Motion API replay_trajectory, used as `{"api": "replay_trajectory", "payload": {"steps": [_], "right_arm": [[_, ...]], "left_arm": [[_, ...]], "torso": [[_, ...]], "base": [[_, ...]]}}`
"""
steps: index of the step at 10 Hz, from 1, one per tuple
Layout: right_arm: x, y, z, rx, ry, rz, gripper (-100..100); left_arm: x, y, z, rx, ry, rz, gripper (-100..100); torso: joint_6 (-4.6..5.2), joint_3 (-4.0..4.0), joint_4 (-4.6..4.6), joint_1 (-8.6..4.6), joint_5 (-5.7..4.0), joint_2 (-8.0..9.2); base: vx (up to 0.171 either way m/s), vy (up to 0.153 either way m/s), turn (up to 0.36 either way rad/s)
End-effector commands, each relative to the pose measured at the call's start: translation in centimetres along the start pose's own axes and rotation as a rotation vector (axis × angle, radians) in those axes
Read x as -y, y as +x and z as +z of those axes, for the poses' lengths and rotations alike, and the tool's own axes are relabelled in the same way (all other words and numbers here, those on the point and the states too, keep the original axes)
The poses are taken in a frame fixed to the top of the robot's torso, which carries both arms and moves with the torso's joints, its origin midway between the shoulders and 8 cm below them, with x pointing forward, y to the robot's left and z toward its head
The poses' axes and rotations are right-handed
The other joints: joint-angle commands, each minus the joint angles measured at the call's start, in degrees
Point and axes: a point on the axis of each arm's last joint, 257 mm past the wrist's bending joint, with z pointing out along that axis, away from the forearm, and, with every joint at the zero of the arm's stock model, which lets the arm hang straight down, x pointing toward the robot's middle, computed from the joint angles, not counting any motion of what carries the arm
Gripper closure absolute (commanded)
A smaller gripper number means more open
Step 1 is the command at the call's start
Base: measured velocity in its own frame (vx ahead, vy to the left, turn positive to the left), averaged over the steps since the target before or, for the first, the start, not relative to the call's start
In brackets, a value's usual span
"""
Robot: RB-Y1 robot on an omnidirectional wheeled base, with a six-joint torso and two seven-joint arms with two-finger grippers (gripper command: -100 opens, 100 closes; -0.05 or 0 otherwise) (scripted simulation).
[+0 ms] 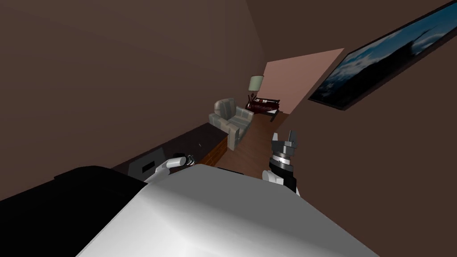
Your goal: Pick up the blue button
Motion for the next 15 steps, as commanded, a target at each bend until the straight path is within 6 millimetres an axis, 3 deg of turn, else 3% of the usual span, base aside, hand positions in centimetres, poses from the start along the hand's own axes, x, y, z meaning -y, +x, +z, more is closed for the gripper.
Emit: {"api": "replay_trajectory", "payload": {"steps": [1, 12, 15], "right_arm": [[0.0, 0.0, 0.0, 0.000, 0.000, 0.000, 0], [0.0, 0.0, 0.0, 0.000, 0.000, 0.000, 0], [0.0, 0.0, 0.0, 0.000, 0.000, 0.000, 0]], "left_arm": [[0.1, -1.7, 0.1, 0.043, -0.031, -0.073, -100], [0.9, -9.8, -1.3, 0.269, -0.134, -0.473, -100], [1.1, -10.8, -1.8, 0.303, -0.145, -0.549, -100]], "torso": [[0.00, 0.00, 0.00, 0.00, 0.00, 0.00], [0.02, -0.11, -0.04, 0.10, 0.02, -0.20], [-0.03, -0.05, -0.02, 0.08, 0.03, -0.07]], "base": [[0.088, 0.024, -0.164], [0.090, 0.049, -0.175], [0.078, 0.066, -0.100]]}}
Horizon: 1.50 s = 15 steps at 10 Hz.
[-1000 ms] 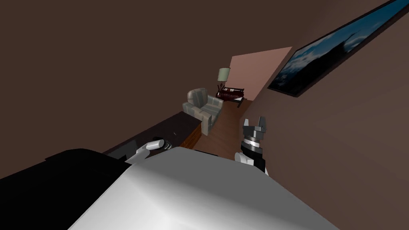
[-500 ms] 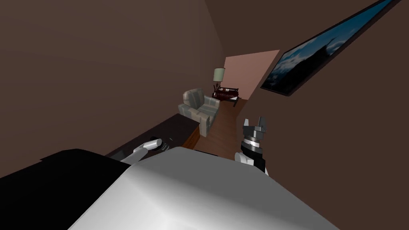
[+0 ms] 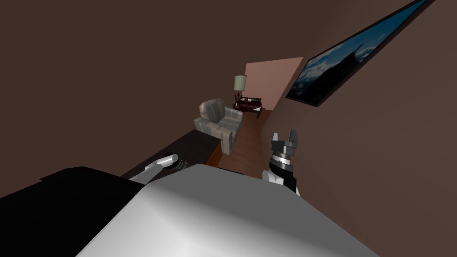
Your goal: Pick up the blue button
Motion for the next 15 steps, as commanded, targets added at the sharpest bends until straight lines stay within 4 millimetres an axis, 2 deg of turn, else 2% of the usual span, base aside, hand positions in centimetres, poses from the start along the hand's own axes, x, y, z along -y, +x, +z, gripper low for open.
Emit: {"api": "replay_trajectory", "payload": {"steps": [1, 3, 4, 5, 7, 8, 9, 13, 14, 15], "right_arm": [[0.0, 0.0, 0.0, 0.000, 0.000, 0.000, 0], [0.0, 0.0, 0.0, 0.000, 0.000, 0.000, 0], [0.0, 0.0, 0.0, 0.000, 0.000, 0.000, 0], [0.0, 0.0, 0.0, 0.000, 0.000, 0.000, 0], [0.0, 0.0, 0.0, 0.000, 0.000, 0.000, 0], [0.0, 0.0, 0.0, 0.000, 0.000, 0.000, 0], [0.0, 0.0, 0.0, 0.000, 0.000, 0.000, 0], [0.0, 0.0, 0.0, 0.000, 0.000, 0.000, 0], [0.0, 0.0, 0.0, 0.000, 0.000, 0.000, 0], [0.0, 0.0, 0.0, 0.000, 0.000, 0.000, 0]], "left_arm": [[0.4, -0.5, -0.2, 0.019, -0.009, -0.049, -100], [0.5, -0.6, -0.3, 0.023, -0.010, -0.060, -100], [0.5, -0.7, -0.3, 0.025, -0.011, -0.066, 0], [-0.1, -1.0, 0.7, 0.022, -0.011, -0.062, -100], [-1.0, -1.5, 1.8, 0.020, -0.012, -0.056, -100], [-0.8, -1.4, 1.5, 0.022, -0.013, -0.059, -100], [-0.8, -1.4, 1.5, 0.020, -0.012, -0.058, 100], [-0.8, -1.4, 1.5, 0.020, -0.012, -0.058, 100], [-0.8, -1.4, 1.5, 0.020, -0.012, -0.058, 0], [0.0, -0.9, 0.4, 0.023, -0.011, -0.063, 100]], "torso": [[0.00, 0.00, 0.00, 0.00, 0.00, 0.00], [0.01, -0.03, -0.01, -0.01, -0.01, -0.07], [-0.03, 0.02, 0.00, -0.08, -0.01, 0.05], [-0.03, 0.10, 0.03, -0.16, -0.03, 0.18], [-0.04, 0.09, 0.03, -0.07, -0.01, 0.17], [-0.04, 0.07, 0.02, -0.03, 0.00, 0.13], [-0.03, 0.10, 0.03, -0.10, -0.02, 0.17], [-0.03, 0.14, 0.05, -0.19, -0.02, 0.26], [-0.03, 0.14, 0.05, -0.18, -0.02, 0.26], [-0.03, 0.14, 0.05, -0.18, -0.02, 0.26]], "base": [[0.064, 0.033, -0.125], [0.066, 0.037, -0.093], [0.007, 0.005, 0.005], [0.017, 0.025, 0.023], [0.036, 0.044, 0.026], [0.020, 0.023, 0.002], [0.000, 0.000, 0.000], [0.000, 0.000, 0.000], [0.000, 0.000, 0.000], [-0.040, -0.043, -0.037]]}}
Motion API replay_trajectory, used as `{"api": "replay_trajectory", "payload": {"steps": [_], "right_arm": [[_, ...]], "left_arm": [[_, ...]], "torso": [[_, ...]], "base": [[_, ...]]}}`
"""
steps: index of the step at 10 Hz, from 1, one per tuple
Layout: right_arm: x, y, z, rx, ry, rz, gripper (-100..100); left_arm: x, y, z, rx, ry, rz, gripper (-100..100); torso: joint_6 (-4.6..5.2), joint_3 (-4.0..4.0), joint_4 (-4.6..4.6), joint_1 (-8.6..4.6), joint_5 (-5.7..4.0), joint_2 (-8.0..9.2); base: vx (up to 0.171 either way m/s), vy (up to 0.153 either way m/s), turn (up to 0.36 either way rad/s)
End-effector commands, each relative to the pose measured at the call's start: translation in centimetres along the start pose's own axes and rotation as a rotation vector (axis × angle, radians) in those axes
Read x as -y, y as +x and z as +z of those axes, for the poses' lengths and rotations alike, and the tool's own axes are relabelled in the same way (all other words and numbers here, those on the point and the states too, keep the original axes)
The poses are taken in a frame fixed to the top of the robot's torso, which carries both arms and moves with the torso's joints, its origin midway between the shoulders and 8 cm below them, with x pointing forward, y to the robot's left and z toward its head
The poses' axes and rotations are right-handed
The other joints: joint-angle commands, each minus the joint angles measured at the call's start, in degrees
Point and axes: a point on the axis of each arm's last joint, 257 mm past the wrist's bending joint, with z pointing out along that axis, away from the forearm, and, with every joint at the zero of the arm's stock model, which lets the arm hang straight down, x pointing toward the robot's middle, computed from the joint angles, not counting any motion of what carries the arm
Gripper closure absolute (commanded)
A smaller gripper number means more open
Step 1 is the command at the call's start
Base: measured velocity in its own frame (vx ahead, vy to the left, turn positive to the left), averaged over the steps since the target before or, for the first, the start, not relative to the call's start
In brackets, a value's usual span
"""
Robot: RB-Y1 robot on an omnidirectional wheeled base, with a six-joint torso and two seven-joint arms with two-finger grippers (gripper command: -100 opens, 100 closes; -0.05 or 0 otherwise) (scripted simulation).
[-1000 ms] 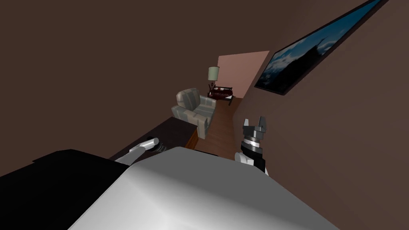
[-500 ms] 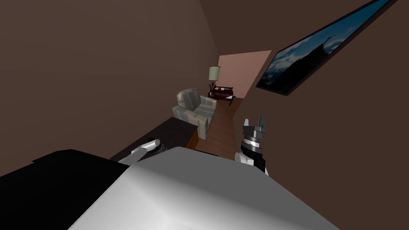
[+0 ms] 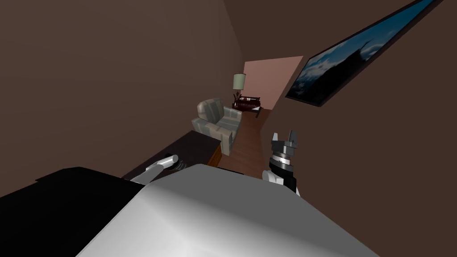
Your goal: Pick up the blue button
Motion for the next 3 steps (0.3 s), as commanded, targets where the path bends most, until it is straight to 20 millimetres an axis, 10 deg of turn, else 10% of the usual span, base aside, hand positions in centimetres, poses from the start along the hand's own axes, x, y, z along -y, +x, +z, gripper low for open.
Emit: {"api": "replay_trajectory", "payload": {"steps": [1, 2, 3], "right_arm": [[0.00, 0.00, 0.00, 0.000, 0.000, 0.000, 0], [0.00, 0.00, 0.00, 0.000, 0.000, 0.000, 0], [0.00, 0.00, 0.00, 0.000, 0.000, 0.000, 0]], "left_arm": [[0.56, 0.29, -1.01, 0.004, -0.001, -0.005, 100], [0.31, 0.21, -0.69, 0.001, 0.001, -0.001, 100], [0.28, 0.22, -0.76, 0.002, 0.000, -0.002, 0]], "torso": [[0.00, 0.00, 0.00, 0.00, 0.00, 0.00], [-0.01, 0.03, 0.00, -0.07, -0.01, 0.05], [-0.03, -0.01, -0.01, 0.02, 0.02, -0.01]], "base": [[-0.045, -0.051, -0.031], [-0.016, -0.019, -0.004], [0.000, 0.000, 0.000]]}}
